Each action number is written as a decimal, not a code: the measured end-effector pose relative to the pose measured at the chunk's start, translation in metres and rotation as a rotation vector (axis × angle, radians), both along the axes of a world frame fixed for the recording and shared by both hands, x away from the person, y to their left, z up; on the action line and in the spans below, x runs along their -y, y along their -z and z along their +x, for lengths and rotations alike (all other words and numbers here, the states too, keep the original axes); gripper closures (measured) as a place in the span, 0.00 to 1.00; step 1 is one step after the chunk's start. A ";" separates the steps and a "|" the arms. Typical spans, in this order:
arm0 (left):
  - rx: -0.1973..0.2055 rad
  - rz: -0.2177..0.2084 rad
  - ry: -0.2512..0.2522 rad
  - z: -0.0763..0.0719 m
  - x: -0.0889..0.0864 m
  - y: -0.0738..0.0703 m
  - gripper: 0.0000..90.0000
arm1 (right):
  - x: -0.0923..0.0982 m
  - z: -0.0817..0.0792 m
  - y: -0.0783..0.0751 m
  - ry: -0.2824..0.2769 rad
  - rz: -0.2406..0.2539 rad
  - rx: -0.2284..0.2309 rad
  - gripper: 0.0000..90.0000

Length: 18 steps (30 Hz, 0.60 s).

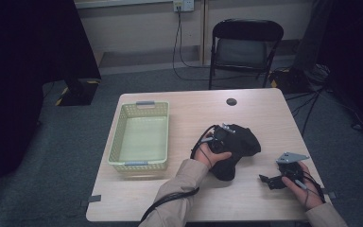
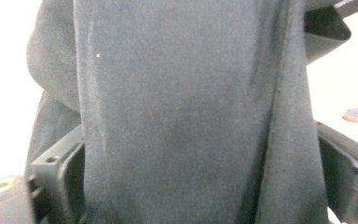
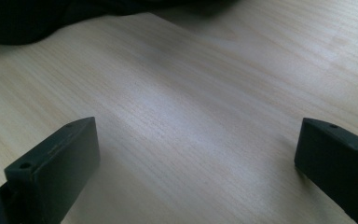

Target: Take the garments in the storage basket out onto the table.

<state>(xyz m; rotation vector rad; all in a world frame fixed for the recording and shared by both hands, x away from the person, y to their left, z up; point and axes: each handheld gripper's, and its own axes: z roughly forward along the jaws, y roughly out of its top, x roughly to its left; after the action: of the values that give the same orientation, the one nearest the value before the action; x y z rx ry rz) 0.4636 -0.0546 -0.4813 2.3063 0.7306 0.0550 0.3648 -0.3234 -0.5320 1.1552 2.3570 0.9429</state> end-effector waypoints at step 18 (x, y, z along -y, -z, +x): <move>0.009 -0.102 0.017 -0.009 -0.018 -0.016 0.03 | 0.000 0.000 0.000 0.000 0.000 0.000 0.00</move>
<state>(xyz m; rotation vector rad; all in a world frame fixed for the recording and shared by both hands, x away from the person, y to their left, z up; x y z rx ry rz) 0.4551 -0.0367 -0.4657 2.2138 0.6941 0.0198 0.3648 -0.3234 -0.5320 1.1552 2.3570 0.9434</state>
